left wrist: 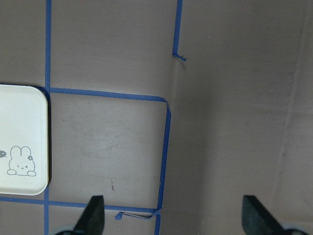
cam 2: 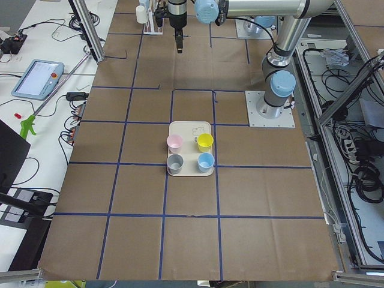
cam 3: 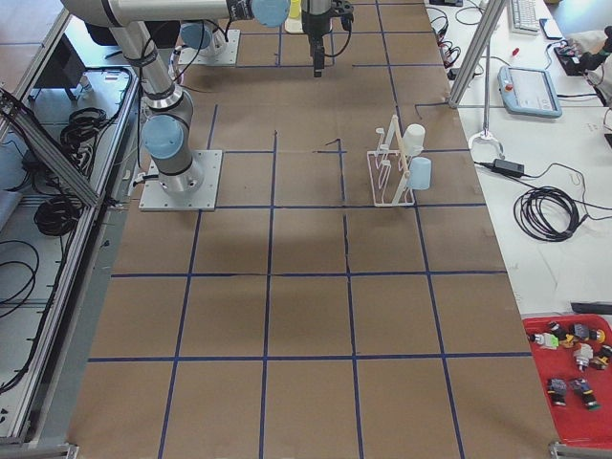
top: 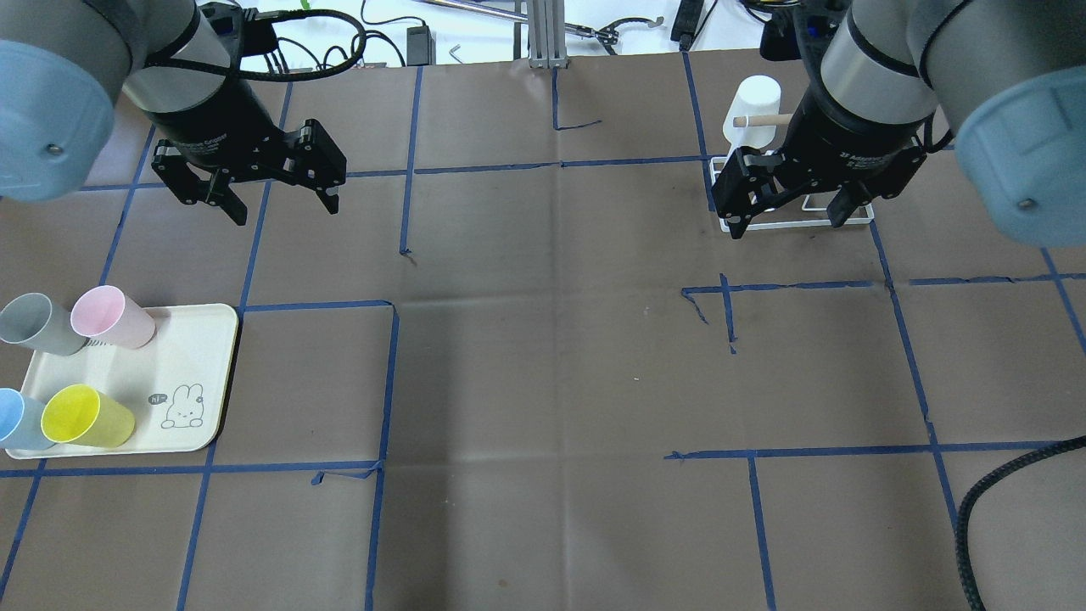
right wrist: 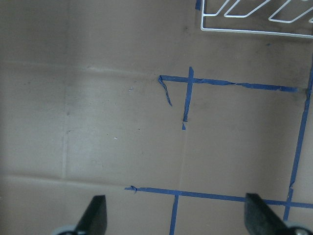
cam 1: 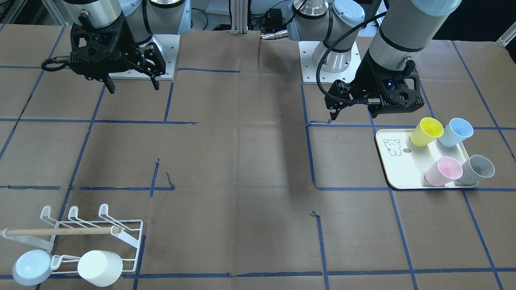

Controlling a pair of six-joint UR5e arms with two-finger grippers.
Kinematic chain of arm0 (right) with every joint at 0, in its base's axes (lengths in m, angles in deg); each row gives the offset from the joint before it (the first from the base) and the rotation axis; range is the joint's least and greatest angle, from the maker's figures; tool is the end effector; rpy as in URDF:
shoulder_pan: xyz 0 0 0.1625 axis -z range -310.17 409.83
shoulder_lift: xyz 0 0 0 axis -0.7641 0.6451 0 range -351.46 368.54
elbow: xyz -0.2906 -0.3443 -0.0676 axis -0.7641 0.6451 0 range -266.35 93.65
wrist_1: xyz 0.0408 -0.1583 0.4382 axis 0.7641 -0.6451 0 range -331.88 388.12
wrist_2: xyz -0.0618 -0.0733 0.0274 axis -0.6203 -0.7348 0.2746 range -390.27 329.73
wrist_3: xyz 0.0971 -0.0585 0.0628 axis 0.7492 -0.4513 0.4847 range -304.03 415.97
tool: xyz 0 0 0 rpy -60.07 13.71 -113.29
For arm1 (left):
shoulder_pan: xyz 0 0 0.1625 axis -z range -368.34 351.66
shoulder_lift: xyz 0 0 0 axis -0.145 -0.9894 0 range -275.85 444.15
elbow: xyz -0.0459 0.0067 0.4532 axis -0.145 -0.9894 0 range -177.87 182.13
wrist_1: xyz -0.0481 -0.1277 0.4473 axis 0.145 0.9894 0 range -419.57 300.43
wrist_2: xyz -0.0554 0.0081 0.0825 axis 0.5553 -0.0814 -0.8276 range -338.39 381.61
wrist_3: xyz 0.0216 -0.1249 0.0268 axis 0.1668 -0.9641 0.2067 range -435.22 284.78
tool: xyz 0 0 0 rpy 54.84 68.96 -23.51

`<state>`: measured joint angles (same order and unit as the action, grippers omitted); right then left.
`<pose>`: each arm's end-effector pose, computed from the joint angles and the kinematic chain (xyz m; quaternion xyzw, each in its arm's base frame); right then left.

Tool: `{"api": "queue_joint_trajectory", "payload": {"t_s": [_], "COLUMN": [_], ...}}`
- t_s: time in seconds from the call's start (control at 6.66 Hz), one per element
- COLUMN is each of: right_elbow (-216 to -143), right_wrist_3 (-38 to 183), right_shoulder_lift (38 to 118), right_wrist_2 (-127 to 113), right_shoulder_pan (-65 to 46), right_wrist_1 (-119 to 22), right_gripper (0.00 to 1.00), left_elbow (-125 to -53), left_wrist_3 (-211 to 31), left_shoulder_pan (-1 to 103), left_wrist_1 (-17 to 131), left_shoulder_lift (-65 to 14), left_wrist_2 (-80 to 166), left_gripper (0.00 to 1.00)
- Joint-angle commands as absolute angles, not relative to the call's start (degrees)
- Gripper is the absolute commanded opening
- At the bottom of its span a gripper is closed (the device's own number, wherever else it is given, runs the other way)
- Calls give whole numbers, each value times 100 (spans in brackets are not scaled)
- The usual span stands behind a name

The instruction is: Transfer IKEA cup to right arm and place on rack

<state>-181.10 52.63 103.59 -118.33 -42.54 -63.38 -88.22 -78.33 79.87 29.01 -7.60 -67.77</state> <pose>0.1588 -0.5058 0.4924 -0.0501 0.9985 -0.0159 0.0168 -0.1172 -0.5640 0.4707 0.0428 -0.9991 -0.0061 0.0053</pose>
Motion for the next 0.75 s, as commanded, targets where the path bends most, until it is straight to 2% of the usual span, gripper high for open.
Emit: {"api": "queue_joint_trajectory", "payload": {"t_s": [0.0,0.6], "right_elbow": [-18110,-18110], "right_wrist_3": [5263,5255], "right_shoulder_lift": [10354,10354], "right_wrist_2": [-11834,-11825], "right_shoulder_pan": [-4254,-4254], "right_wrist_1": [-6337,-6355], "right_gripper": [100,100], "left_elbow": [-8822,-8822], "left_wrist_3": [-7821,-7672], "left_shoulder_pan": [7990,7990], "left_wrist_1": [2894,2902], "left_shoulder_lift": [-761,-761], "left_wrist_2": [-6777,-6777], "left_gripper": [99,99]}}
